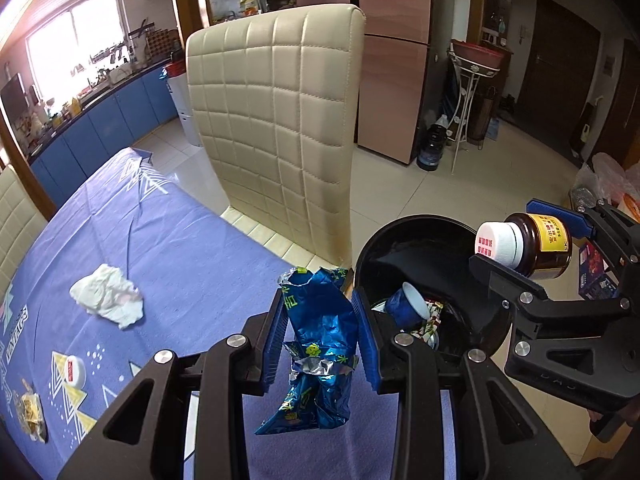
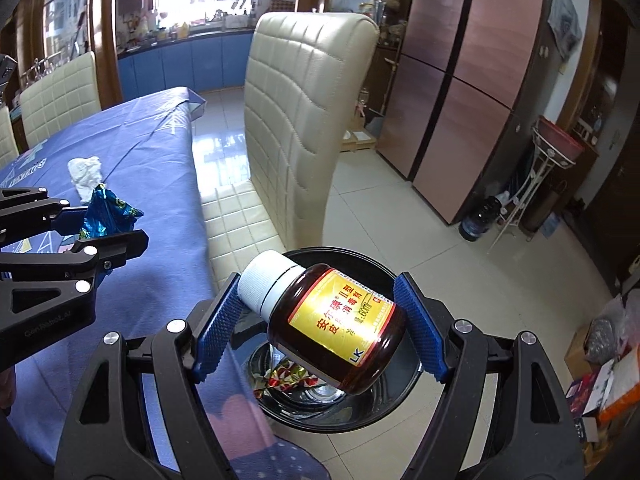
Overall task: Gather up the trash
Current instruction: 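Carry the foil wrapper and medicine bottle over the black trash bin, then open both tools over the bin to drop the foil and bottle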
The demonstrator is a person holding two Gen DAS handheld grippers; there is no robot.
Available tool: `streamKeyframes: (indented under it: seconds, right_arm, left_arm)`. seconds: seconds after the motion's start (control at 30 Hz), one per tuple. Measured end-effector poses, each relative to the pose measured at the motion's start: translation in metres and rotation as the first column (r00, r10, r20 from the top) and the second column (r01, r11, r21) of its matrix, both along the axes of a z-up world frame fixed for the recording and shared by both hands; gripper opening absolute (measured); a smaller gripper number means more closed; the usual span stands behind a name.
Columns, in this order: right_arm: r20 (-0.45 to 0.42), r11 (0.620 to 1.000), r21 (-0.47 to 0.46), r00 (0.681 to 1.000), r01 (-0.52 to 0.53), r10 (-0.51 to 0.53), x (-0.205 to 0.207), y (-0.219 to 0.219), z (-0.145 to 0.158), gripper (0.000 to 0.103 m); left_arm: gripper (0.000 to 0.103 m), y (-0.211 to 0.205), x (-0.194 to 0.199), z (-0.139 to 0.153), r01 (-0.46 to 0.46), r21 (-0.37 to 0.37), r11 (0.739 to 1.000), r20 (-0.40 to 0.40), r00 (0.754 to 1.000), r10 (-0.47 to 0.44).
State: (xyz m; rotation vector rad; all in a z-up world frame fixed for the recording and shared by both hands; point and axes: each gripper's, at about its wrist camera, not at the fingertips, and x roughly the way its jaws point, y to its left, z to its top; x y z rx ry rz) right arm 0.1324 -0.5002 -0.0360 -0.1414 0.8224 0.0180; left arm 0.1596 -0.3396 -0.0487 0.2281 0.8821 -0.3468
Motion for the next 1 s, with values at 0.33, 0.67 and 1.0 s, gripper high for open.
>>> streamKeyframes:
  seconds: [0.33, 0.67, 1.0]
  right_arm:
    - [0.005, 0.995, -0.025, 0.995, 0.096, -0.096, 0.002, -0.027, -0.006, 0.085]
    - [-0.008, 0.981, -0.019, 0.981, 0.195, -0.196, -0.010, -0.060, -0.011, 0.085]
    - [-0.011, 0.969, 0.006, 0.969, 0.249, -0.249, -0.017, -0.079, -0.014, 0.085]
  left_arm:
    - [0.032, -0.034, 0.016, -0.005, 0.059, -0.019, 0.998, -0.022, 0.998, -0.059]
    - [0.032, -0.082, 0.018, -0.005, 0.167, -0.030, 0.986, -0.020, 0.986, -0.168]
    - [0.064, -0.093, 0.023, -0.011, 0.163, -0.042, 0.986, -0.045, 0.985, -0.164]
